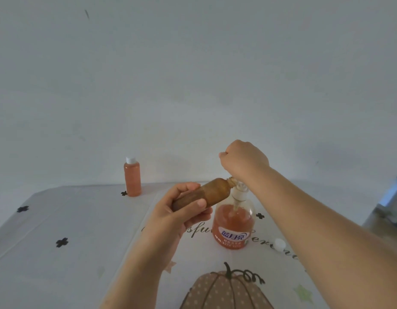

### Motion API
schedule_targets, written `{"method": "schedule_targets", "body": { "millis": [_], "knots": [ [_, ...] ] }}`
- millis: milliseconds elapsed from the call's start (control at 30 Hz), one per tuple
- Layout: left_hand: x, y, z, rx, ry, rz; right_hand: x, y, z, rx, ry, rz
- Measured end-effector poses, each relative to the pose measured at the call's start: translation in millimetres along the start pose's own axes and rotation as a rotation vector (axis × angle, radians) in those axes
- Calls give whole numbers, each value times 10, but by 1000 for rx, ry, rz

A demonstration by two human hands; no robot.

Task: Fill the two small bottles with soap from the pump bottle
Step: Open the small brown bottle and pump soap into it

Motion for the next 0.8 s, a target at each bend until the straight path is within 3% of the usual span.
{"method": "schedule_targets", "body": {
  "millis": [400,800],
  "knots": [
    [20,45,-18,62,38,21,8,-178,44,64,-30,-87],
    [-15,-18,25,-2,4,9,-64,62,-58,-53,38,5]
  ]
}}
Point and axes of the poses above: each hand's wrist, its own x-axis towards the middle knuckle, its own y-axis out of the back of the hand, z = x × y, the point moved 5 cm from there along x, towards the middle knuckle, and after that the axes turned 10 degrees about -y, right-handed, at the moved point
